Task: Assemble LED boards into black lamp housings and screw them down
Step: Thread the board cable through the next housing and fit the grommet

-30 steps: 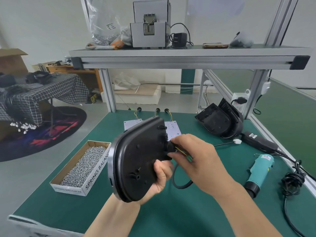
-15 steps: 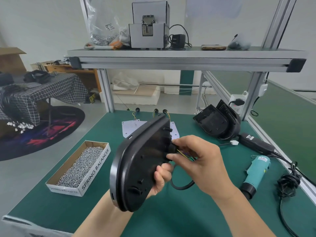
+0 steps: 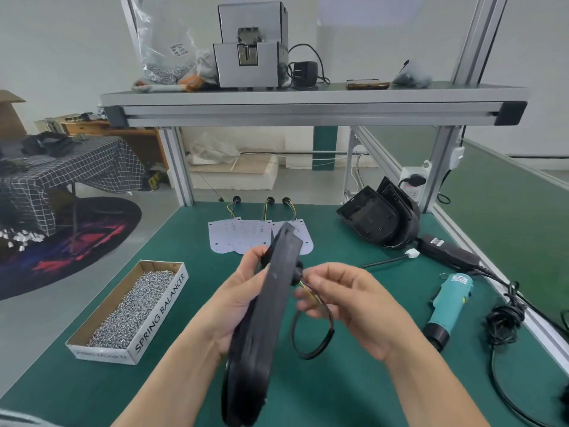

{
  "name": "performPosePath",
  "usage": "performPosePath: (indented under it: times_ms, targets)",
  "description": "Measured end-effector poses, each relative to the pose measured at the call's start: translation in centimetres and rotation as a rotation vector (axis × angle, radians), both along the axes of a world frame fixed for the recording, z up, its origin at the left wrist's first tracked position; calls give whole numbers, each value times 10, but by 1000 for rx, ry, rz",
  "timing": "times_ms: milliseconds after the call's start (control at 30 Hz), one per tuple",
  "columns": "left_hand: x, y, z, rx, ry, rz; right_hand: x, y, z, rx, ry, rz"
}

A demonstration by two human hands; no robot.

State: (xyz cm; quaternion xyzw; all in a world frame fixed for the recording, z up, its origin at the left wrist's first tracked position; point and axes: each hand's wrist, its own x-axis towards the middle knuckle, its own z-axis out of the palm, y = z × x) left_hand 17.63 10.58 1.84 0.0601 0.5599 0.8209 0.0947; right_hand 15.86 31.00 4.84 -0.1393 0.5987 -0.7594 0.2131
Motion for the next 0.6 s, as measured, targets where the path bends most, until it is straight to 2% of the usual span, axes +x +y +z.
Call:
performPosePath:
  times_ms: [67, 167, 333, 500, 600]
  targets:
    - [-2, -2, -4, 85, 99, -54, 4, -6, -3, -100, -23, -1]
    - [3, -9, 2, 5, 156, -76, 10, -10, -5, -199, -22, -21]
    - [9, -14, 18, -188, 269, -52, 15, -8, -4, -209, 18, -14]
    - [16, -8, 28, -183, 315, -241, 14, -3, 0, -192, 79, 13]
    - [19, -6, 36, -231, 307, -222, 14, 4, 5, -164, 166, 62]
